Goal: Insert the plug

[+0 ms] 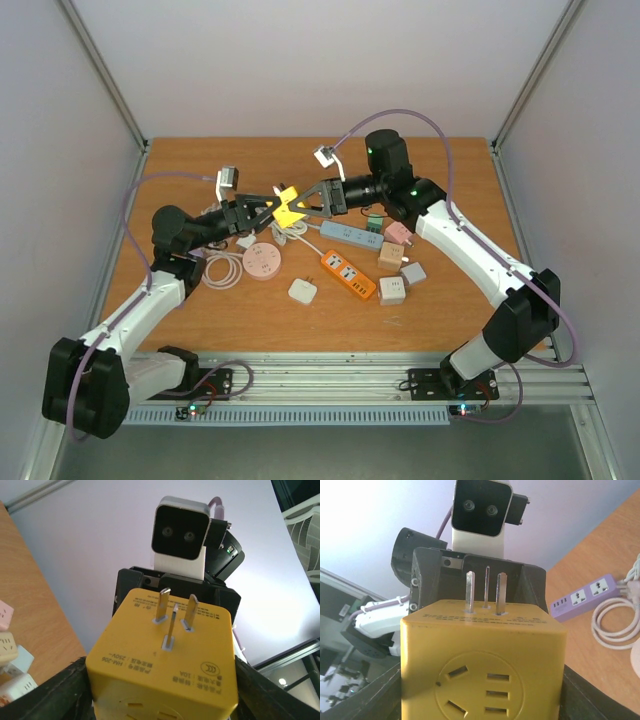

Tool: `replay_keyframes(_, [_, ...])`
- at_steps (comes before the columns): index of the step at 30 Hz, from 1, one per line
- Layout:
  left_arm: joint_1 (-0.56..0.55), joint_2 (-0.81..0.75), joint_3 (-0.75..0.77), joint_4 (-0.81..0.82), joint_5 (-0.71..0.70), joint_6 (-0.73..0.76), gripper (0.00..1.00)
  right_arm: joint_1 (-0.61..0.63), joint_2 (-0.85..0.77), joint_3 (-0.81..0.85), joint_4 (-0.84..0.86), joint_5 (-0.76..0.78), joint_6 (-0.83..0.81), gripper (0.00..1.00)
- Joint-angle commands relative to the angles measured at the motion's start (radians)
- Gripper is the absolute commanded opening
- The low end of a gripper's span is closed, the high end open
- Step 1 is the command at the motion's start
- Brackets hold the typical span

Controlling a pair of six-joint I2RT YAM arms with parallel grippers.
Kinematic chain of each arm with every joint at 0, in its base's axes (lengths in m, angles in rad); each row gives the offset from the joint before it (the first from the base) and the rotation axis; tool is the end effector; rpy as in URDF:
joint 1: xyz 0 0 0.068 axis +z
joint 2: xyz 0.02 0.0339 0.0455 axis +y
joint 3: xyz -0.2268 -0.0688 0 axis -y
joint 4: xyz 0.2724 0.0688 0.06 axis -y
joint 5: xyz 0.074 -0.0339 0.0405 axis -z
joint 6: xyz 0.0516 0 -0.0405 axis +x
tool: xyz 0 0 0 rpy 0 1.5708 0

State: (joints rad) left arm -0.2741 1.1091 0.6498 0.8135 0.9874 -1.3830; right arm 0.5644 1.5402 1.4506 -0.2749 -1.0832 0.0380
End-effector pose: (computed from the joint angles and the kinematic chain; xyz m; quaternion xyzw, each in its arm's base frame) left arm 0.2635 -0.1188 0.2851 0.0657 0.6326 -0.7156 0.2889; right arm 0.2979 0.2426 0.3406 -0.4659 0.6053 0.5496 0.3382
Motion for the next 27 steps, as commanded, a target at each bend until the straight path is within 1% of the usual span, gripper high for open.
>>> replay_keyframes(1, [-0.006, -0.029, 0.009, 0.023, 0.010, 0.021, 0.62, 0.003, 0.013, 0.022, 0.057, 0.032, 0.094, 0.60])
replay_keyframes(3, [-0.005, -0.041, 0.016, -0.038, -0.010, 0.037, 0.56, 0.002, 0.001, 0.005, 0.093, 0.046, 0.148, 0.66])
replay_keyframes(6, [-0.007, -0.065, 0.029, -0.107, -0.053, 0.052, 0.51, 0.002, -0.033, -0.047, 0.177, 0.113, 0.244, 0.73])
replay_keyframes(8, [-0.008, -0.083, 0.044, -0.171, -0.106, 0.055, 0.50, 0.003, -0.064, -0.083, 0.201, 0.219, 0.309, 0.81])
replay_keyframes(12, [-0.007, -0.119, 0.059, -0.289, -0.264, 0.028, 0.46, 0.019, -0.113, -0.160, 0.221, 0.460, 0.459, 0.91])
replay_keyframes(14, [-0.008, -0.125, 0.058, -0.299, -0.330, -0.012, 0.45, 0.041, -0.125, -0.199, 0.257, 0.551, 0.537, 0.93])
replay_keyframes(17, [-0.007, -0.121, 0.054, -0.288, -0.393, -0.066, 0.45, 0.091, -0.116, -0.210, 0.272, 0.636, 0.615, 0.94])
replay_keyframes(21, [-0.007, -0.117, 0.041, -0.258, -0.437, -0.152, 0.44, 0.149, -0.085, -0.199, 0.317, 0.673, 0.681, 0.94])
replay_keyframes(25, [-0.007, -0.117, 0.022, -0.221, -0.453, -0.245, 0.44, 0.170, -0.075, -0.207, 0.338, 0.696, 0.739, 0.90])
replay_keyframes(27, [-0.007, -0.114, 0.022, -0.216, -0.445, -0.277, 0.44, 0.173, -0.062, -0.206, 0.371, 0.673, 0.759, 0.88])
